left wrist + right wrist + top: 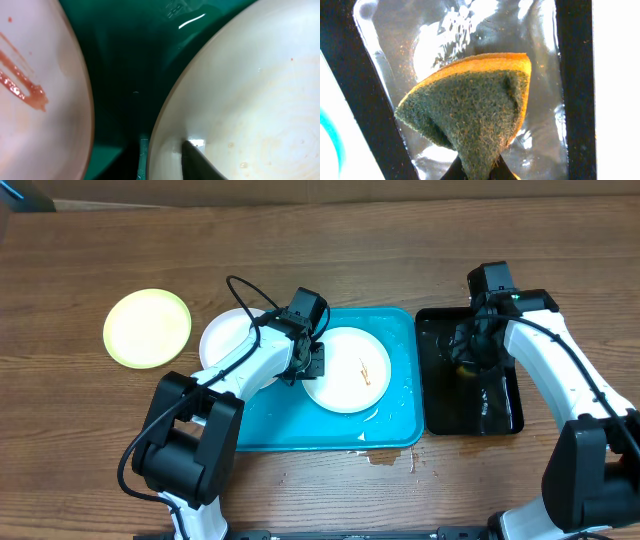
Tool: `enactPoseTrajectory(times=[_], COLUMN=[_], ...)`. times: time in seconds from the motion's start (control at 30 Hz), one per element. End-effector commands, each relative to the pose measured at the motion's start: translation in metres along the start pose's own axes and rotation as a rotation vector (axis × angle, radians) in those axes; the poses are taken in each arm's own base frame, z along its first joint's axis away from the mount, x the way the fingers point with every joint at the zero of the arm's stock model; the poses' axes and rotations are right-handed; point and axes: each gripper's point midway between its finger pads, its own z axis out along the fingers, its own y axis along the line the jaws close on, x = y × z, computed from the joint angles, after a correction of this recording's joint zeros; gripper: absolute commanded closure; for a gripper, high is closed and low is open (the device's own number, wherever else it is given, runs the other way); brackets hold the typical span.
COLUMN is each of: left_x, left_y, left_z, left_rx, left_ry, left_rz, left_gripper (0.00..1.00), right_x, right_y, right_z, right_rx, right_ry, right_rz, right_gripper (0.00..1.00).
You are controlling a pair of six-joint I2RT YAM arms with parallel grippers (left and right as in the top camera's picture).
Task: Clean dirty plates on tray and stack at the side
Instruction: 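Carry the sponge to the held white plate and wipe its surface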
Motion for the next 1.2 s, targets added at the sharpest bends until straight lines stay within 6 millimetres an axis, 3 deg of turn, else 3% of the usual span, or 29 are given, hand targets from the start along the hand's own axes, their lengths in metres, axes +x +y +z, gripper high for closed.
enactPoseTrajectory(times=[0.0,0.03,0.2,0.23,0.3,0.37,0.43,0.53,0.67,0.73,0.93,1.17], left_x=[0.006,0.009,0.016,0.018,0.018,0.012,0.004,-0.003,0.004,0.011,0.027,0.029], left_y=[0.003,0.001,0.0,-0.001,-0.003,-0.003,-0.006,-0.009,-0.007,-0.005,0.002,0.001], left_z=[0.005,0.005,0.005,0.005,0.005,0.005,0.005,0.005,0.005,0.005,0.004,0.003], left_rx=[-0.006,0.006,0.019,0.026,0.034,0.04,0.053,0.065,0.055,0.047,0.018,0.027], left_ry=[0.029,0.042,0.077,0.083,0.086,0.063,0.034,0.005,0.031,0.06,0.125,0.136], left_rz=[0.015,0.015,0.001,0.001,0.005,0.008,0.01,0.028,0.03,0.029,-0.002,-0.032], left_gripper=[0.92,0.96,0.95,0.9,0.56,0.44,0.45,0.55,0.84,0.93,0.92,0.96], right_x=[-0.005,-0.004,-0.008,-0.008,-0.007,-0.006,-0.005,-0.004,-0.002,-0.002,0.001,-0.01], right_y=[-0.007,-0.007,-0.016,-0.016,-0.015,-0.014,-0.013,-0.012,-0.013,-0.013,-0.013,-0.004], right_z=[-0.006,-0.006,-0.007,-0.007,-0.007,-0.007,-0.007,-0.007,-0.007,-0.007,-0.007,-0.015], right_rx=[0.033,0.034,0.083,0.081,0.081,0.082,0.081,0.081,0.084,0.085,0.086,0.075], right_ry=[-0.033,-0.03,-0.052,-0.053,-0.05,-0.046,-0.046,-0.042,-0.035,-0.03,-0.019,-0.062], right_rz=[0.031,0.031,0.08,0.079,0.075,0.063,0.059,0.058,0.05,0.026,-0.03,-0.074], right_gripper=[0.96,0.96,0.96,0.96,0.96,0.96,0.96,0.96,0.96,0.96,0.96,0.96])
